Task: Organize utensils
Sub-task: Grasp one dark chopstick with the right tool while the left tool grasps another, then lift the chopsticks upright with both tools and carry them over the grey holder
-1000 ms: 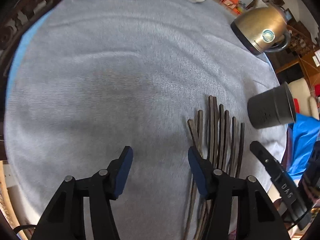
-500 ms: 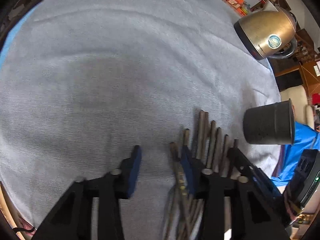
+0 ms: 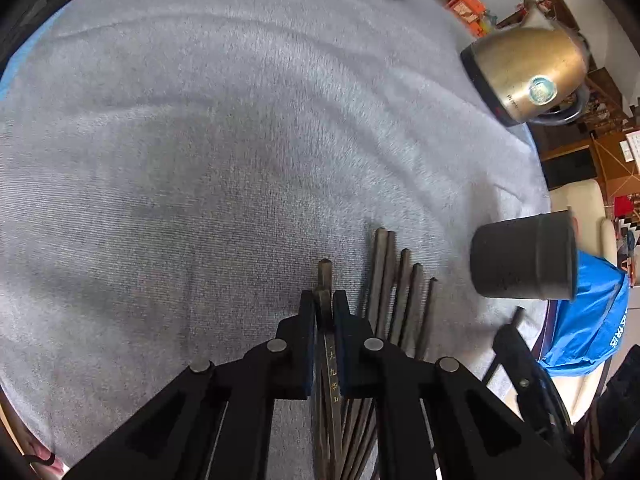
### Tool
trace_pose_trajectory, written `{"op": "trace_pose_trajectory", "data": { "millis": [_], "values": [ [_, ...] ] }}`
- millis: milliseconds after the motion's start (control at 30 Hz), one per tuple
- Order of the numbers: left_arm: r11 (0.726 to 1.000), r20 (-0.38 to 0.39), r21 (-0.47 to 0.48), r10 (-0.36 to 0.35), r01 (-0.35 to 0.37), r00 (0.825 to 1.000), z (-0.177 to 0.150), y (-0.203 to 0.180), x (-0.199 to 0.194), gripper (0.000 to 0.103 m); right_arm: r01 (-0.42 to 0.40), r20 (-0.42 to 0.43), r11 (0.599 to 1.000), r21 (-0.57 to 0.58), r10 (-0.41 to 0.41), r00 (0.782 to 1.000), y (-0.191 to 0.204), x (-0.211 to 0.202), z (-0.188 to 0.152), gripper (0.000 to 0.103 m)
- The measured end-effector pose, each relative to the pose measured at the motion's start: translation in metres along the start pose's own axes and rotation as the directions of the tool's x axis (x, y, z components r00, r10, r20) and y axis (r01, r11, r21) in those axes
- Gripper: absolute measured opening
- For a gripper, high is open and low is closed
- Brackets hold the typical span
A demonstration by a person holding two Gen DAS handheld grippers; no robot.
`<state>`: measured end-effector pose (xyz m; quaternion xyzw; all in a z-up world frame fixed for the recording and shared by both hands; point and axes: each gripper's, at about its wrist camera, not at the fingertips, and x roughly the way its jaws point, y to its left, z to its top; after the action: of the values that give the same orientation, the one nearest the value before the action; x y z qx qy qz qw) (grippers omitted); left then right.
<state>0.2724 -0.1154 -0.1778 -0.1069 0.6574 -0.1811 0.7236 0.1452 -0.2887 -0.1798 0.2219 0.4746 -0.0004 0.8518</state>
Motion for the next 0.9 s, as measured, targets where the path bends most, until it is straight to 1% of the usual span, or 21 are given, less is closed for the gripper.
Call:
{"op": "trace_pose_trajectory", "data": {
  "millis": [167,233,367,467,600,733,833,900],
  "values": [
    [0.998,0.095,0.055,-0.019,0.014,0.995,-0.006,-0.013,-0.041,0.009,-0.034,0.107,0.999,-0.018,0.036,0.994,0.005,-0.049,0.001,0.008],
    [0.997,0.125,0.069,-0.032,0.023,0.992,-0.008,-0.016,-0.056,0.008,-0.047,0.158,0.999,-0.024,0.050,0.986,0.009,-0.069,0.001,0.008],
    [0.996,0.169,0.082,-0.050,0.036,0.984,-0.018,-0.019,-0.075,0.008,-0.063,0.224,0.998,-0.028,0.067,0.972,0.014,-0.091,-0.005,0.008],
    [0.993,0.215,0.110,-0.059,0.036,0.975,-0.031,-0.021,-0.098,0.007,-0.067,0.259,0.997,-0.027,0.071,0.963,0.016,-0.103,-0.010,0.008],
    [0.987,0.274,0.154,-0.084,0.042,0.958,-0.046,-0.032,-0.122,0.006,-0.078,0.310,0.997,-0.021,0.081,0.947,0.015,-0.124,-0.016,0.008],
    [0.980,0.338,0.195,-0.106,0.040,0.935,-0.060,-0.043,-0.149,0.006,-0.082,0.365,0.996,-0.022,0.084,0.927,0.014,-0.144,-0.019,0.008],
    [0.974,0.368,0.223,-0.123,0.040,0.922,-0.069,-0.051,-0.164,0.006,-0.083,0.392,0.996,-0.024,0.085,0.916,0.015,-0.153,-0.020,0.008],
    [0.971,0.379,0.237,-0.130,0.039,0.916,-0.071,-0.057,-0.170,0.006,-0.080,0.404,0.996,-0.026,0.083,0.911,0.015,-0.156,-0.021,0.008]
  ]
}}
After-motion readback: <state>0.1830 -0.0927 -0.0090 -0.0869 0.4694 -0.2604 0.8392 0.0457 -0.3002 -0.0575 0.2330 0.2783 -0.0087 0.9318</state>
